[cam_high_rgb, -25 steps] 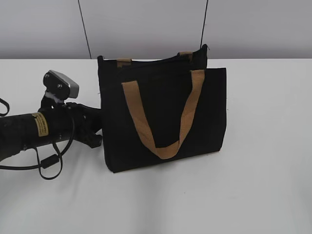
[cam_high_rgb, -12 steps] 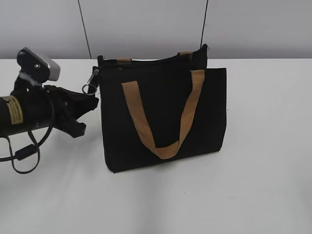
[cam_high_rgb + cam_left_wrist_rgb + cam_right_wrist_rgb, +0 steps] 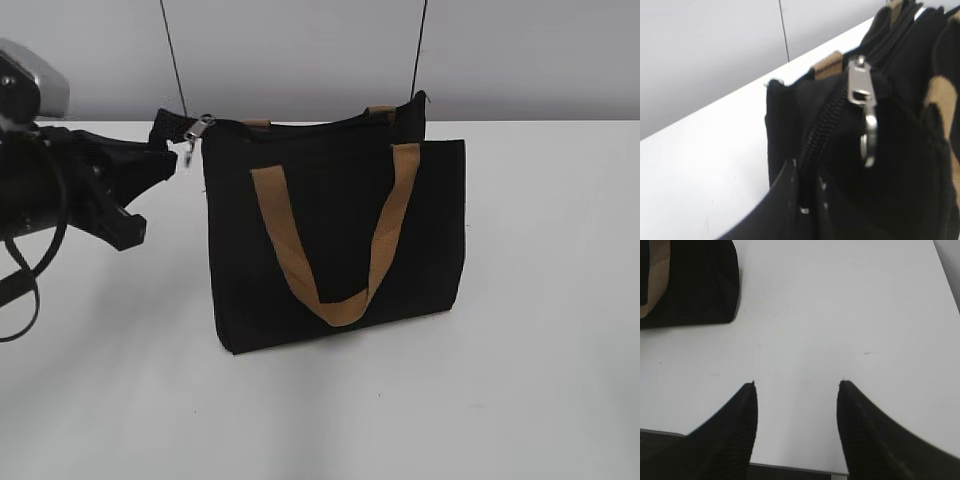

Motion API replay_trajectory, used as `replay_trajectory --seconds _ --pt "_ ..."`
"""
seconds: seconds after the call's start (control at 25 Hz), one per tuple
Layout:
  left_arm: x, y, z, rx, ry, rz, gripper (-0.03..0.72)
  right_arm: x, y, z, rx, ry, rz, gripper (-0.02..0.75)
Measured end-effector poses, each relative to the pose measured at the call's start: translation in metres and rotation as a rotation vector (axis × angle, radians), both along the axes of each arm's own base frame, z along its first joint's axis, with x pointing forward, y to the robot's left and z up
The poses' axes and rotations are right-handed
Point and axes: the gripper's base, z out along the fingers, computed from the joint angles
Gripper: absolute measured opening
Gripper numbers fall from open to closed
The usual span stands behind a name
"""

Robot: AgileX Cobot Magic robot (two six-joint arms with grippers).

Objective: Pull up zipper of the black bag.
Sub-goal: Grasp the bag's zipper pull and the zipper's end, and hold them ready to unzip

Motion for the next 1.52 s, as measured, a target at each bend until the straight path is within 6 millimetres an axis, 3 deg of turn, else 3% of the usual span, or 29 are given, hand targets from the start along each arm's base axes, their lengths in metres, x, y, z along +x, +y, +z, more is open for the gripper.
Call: replay_trajectory --seconds 0.2,0.88,1.08,1.52 --pt "-0.005 0.001 0.013 -0.021 -0.039 0.001 0.015 0.000 0.000 0.000 0.000 0.000 0.000 0.401" --pt "-0.007 0.001 0.020 -0.085 -0.020 0.017 0.015 0.001 0.004 0.001 0.034 0.009 0.033 0.401" --pt "-0.007 0.001 0.020 -0.087 -0.021 0.017 0.015 0.022 0.014 0.009 -0.001 0.072 0.183 0.401" --pt "-0.007 0.001 0.022 -0.103 -0.028 0.015 0.015 0.105 0.053 0.018 0.087 0.095 0.613 0.401"
